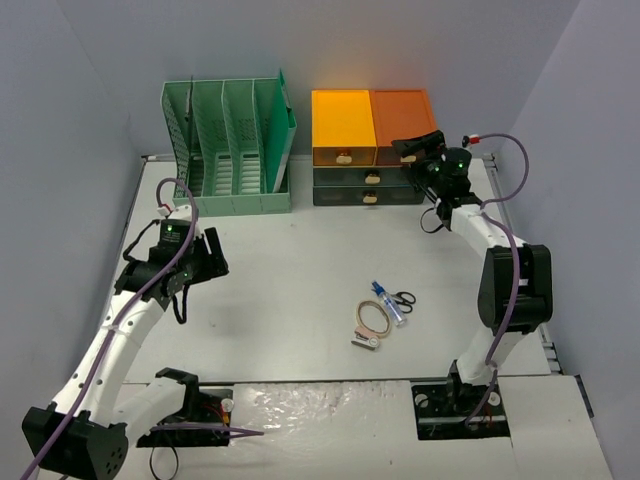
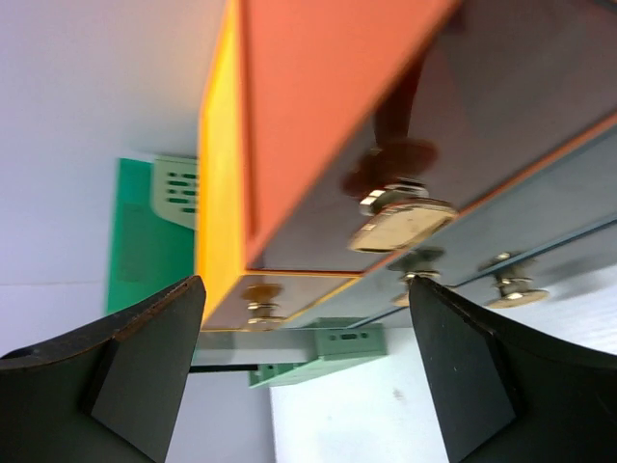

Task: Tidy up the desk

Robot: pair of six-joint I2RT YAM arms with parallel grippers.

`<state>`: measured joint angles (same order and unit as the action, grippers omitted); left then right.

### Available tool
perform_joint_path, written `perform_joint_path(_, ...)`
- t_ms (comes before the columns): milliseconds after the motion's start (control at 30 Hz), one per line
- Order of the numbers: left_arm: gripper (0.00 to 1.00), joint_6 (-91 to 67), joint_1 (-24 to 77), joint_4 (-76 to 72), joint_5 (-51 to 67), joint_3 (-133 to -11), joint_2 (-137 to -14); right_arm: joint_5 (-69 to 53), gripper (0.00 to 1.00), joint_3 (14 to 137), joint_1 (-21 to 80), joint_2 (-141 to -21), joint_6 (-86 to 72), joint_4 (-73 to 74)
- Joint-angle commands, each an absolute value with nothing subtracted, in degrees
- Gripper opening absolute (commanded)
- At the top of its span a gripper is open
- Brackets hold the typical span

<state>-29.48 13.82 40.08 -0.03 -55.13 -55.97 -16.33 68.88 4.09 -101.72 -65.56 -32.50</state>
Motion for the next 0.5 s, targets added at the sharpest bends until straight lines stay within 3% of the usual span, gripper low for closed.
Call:
perform_joint_path(0, 0.61, -28.61, 14.15, 37.13, 0.0, -56.03, -56.2, -19.19, 0.84, 68.56, 1.82, -96.6, -68.15, -39.33)
perform_joint_path(467, 0.61, -27.6, 14.15, 38.84, 0.0, -56.61, -55.89, -22.34, 0.81, 66.73, -1.3, -99.76, -72.6, -43.98)
